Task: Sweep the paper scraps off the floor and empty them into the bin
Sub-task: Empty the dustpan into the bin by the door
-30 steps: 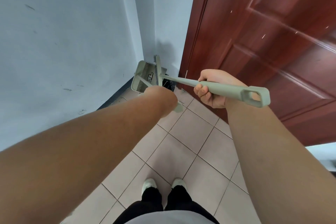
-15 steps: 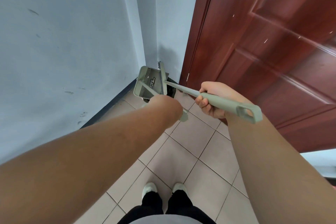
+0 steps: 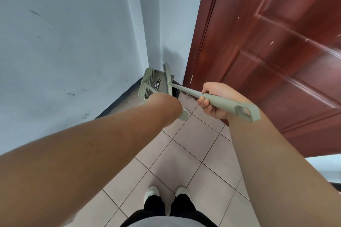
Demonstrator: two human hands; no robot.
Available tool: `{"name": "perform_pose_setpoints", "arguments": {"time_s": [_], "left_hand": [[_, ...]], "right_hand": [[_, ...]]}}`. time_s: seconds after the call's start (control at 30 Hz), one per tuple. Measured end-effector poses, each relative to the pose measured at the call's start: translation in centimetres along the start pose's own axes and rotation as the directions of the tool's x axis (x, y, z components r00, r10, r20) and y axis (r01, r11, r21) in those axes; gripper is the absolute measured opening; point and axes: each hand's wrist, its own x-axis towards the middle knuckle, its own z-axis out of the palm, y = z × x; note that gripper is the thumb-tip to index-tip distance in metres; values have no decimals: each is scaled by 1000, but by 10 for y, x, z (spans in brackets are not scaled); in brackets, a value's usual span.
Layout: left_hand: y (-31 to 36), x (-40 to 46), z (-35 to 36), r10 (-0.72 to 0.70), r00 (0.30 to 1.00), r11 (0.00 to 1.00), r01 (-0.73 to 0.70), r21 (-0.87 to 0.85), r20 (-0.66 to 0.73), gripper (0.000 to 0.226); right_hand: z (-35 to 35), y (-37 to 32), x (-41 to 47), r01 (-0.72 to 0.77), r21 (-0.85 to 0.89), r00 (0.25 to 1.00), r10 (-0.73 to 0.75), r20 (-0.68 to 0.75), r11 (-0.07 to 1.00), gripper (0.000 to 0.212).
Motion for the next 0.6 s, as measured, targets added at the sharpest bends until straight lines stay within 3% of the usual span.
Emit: {"name": "perform_pose_setpoints", "arguments": {"time_s": [0.2, 0.43, 0.6], "left_hand": [[2, 8, -32, -3, 1000, 1000, 3, 27, 28, 29], [0, 11, 16, 6, 992, 1000, -3, -20, 130, 31], [-8, 12, 17, 10, 997, 1000, -9, -10, 71, 22]], "right_hand": [[-2, -1, 1, 21, 18, 1000, -21, -4, 1000, 20], [-3, 1, 7, 30, 45, 1000, -30, 8, 999, 17], [2, 4, 11, 21, 22, 1000, -21, -15, 1000, 16]]}}
